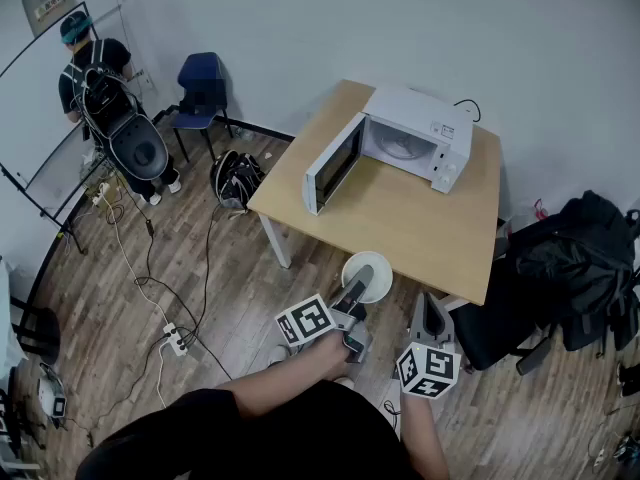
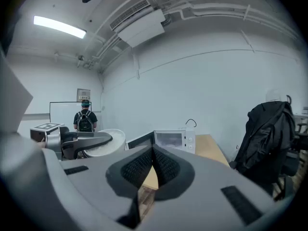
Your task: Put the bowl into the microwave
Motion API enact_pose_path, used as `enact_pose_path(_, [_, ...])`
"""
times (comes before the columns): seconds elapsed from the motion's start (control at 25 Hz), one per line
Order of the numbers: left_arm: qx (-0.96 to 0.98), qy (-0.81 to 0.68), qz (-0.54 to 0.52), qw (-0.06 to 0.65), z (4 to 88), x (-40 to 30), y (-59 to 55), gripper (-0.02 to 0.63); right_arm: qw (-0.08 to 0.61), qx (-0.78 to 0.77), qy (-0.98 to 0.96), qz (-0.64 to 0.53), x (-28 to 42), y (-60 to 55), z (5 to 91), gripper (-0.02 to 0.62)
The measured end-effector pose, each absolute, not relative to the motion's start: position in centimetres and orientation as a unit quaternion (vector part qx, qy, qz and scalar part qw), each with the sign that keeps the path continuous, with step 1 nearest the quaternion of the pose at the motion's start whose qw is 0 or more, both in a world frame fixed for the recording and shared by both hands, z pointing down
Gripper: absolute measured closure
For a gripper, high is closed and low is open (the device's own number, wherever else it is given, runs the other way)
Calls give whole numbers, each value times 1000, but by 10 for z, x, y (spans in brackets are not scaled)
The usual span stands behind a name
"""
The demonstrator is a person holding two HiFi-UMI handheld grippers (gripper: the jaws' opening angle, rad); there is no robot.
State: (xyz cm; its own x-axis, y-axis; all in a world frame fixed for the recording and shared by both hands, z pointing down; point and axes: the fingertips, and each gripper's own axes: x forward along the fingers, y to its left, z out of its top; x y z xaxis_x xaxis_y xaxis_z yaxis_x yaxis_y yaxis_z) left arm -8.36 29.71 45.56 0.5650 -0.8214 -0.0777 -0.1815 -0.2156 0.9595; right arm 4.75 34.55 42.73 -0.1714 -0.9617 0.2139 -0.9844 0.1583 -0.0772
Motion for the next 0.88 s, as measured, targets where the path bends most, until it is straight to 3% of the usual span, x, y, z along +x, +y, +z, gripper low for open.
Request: enact_pose_path(0.88, [677, -359, -316, 560, 490, -61, 312, 413, 50, 627, -766, 132, 75, 351, 463, 535])
